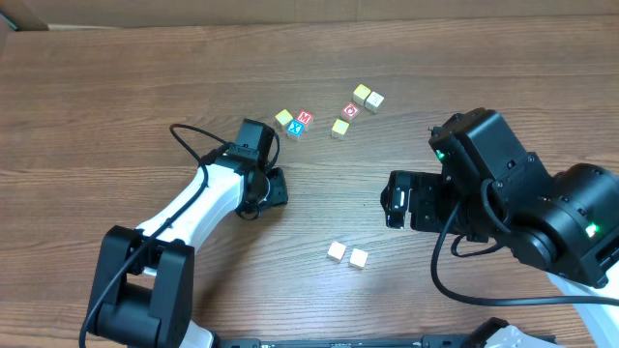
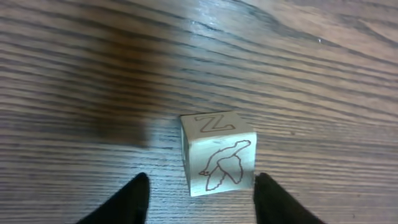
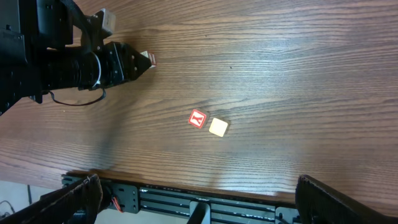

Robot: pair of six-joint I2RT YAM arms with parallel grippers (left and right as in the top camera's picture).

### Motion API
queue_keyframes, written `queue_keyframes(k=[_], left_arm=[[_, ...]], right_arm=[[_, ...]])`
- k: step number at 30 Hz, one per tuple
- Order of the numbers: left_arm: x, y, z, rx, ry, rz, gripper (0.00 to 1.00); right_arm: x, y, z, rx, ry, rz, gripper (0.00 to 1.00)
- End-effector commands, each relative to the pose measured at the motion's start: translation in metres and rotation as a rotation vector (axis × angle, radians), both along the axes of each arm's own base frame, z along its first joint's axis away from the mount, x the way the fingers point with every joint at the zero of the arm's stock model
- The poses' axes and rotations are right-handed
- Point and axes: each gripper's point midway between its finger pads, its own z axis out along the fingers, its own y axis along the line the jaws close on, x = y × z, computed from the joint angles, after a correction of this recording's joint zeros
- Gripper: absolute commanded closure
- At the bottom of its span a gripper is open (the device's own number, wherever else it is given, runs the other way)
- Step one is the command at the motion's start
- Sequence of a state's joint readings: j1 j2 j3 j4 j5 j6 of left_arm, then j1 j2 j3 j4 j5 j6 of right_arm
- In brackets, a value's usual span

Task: Flip 3 blocks
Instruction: 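Move the left gripper to the white Z block and grasp it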

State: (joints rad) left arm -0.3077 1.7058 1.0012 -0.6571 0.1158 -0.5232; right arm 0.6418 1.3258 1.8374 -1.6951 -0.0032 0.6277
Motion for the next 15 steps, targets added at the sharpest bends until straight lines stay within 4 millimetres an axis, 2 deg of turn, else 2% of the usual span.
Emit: queue_keyframes(k=[1, 11, 15], left_arm=[[0.0082, 0.0014, 0.0020, 0.016, -0.023, 0.005, 0.50], [0.0161, -0.0011, 0.0031, 0.006, -0.054, 0.006, 0.56], [0.0145, -0.0009, -0.0058, 0.012, -0.031, 0.005, 0.58]], right_arm=[[-0.0003, -0.0001, 0.0066, 0.016, -0.020, 0.006, 0.00], [-0.0010, 0.0008, 0.0066, 0.021, -0.017, 0.009, 0.00], [-0.0010, 0.0008, 0.0066, 0.021, -0.017, 0.009, 0.00]])
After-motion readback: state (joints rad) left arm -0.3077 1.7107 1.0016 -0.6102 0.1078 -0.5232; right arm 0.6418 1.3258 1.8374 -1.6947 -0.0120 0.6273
